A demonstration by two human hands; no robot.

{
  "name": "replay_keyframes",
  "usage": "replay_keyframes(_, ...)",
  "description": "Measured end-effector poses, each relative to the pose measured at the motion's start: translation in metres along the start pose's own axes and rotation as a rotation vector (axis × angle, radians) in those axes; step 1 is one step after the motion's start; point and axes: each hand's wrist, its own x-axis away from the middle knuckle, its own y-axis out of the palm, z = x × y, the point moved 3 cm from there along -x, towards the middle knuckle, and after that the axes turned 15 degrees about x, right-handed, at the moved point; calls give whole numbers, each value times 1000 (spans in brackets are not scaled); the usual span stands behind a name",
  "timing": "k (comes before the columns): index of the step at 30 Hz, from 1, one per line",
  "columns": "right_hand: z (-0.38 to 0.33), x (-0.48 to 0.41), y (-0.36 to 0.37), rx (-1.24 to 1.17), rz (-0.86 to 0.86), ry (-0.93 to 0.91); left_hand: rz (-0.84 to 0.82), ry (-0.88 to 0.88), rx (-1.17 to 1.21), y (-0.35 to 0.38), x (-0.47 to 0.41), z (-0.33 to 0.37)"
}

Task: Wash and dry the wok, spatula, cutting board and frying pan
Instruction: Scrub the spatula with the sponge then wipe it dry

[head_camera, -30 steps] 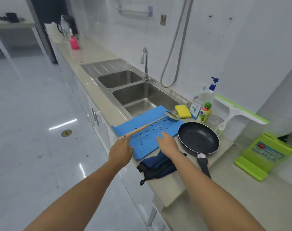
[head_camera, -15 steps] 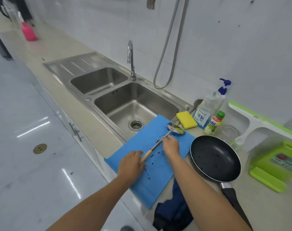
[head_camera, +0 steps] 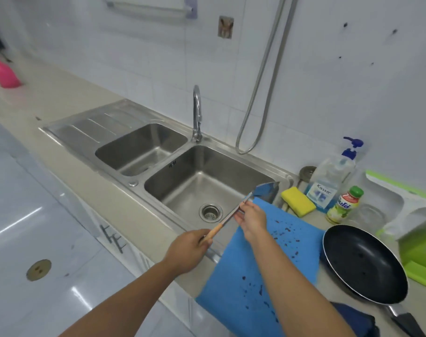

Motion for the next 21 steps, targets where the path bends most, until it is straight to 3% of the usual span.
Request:
replay_keyframes(5, 5, -6, 87, -27, 41, 8, -102, -56, -36, -81, -30, -51)
replay_keyframes(9, 19, -11, 141, -43, 81, 32, -42, -103, -60, -123, -40, -82)
replay_keyframes(13, 25, -25, 180, -72, 73, 45, 32, -111, -65, -156, -59, -101)
replay_keyframes(21, 4, -90, 224, 57, -6, 25, -11, -125, -169, -213, -155, -124)
